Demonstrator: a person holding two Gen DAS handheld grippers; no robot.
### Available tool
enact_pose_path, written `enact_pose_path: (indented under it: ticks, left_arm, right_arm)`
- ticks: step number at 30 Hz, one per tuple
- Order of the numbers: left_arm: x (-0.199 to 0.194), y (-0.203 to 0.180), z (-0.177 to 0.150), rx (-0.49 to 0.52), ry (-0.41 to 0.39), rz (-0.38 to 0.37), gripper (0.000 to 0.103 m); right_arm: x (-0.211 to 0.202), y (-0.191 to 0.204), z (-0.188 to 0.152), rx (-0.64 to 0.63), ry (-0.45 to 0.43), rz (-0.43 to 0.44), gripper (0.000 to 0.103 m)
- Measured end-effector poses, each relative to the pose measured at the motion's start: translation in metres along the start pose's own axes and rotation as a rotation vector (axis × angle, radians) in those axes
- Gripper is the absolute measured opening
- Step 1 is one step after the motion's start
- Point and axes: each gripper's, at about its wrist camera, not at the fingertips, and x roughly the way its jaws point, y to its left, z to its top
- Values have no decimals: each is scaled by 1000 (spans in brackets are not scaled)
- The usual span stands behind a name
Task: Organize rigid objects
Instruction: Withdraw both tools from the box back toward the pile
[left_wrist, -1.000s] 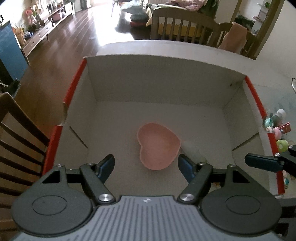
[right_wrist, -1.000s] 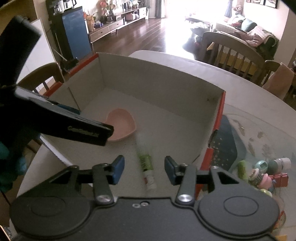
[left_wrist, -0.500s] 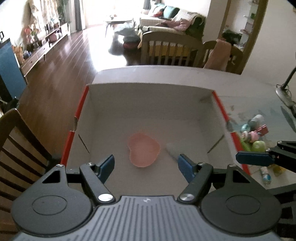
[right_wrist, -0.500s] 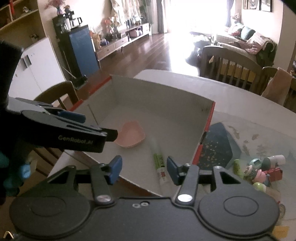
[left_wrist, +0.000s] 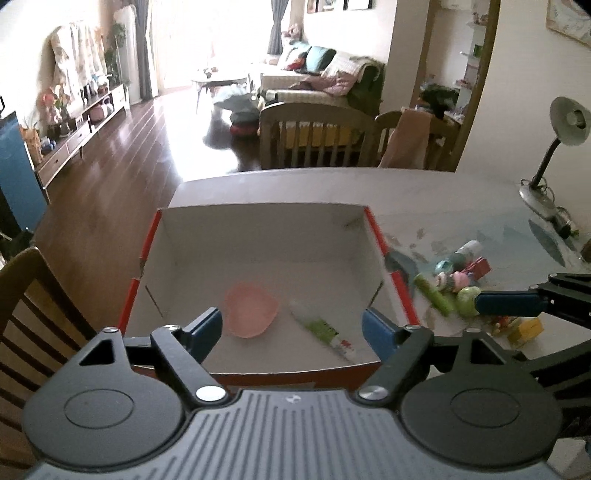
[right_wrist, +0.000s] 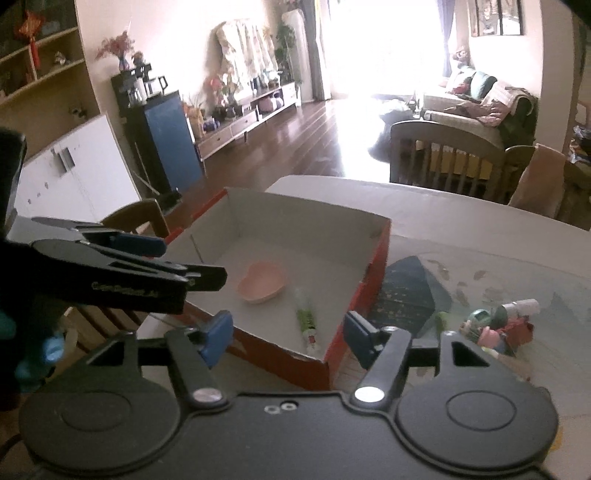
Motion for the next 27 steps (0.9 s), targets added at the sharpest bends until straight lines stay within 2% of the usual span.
enact_pose_path:
  ticks: [14, 19, 23, 24, 25, 27]
  left_arm:
    - [-24, -61, -8, 0, -77, -29, 86]
    - [-23, -88, -16, 11, -103, -64, 86]
    - [-18, -107, -19, 9, -110, -103, 90]
    - [-17, -111, -19, 7, -110, -112, 93]
    - [-14, -117, -20, 6, -106, -125, 100]
    - [-9, -125, -20, 0, -106, -143, 102]
  right_arm:
    - [-62, -50, -34, 23, -127, 2, 94]
    - [-76, -77, -50, 63, -135, -12, 96]
    - [-85, -98, -60, 81, -136, -50, 96]
    - [-87, -103, -63, 83, -135, -58, 96]
    - [-88, -107, -66, 86, -134, -66, 96]
    - [-91, -118, -72, 93, -128, -78, 96]
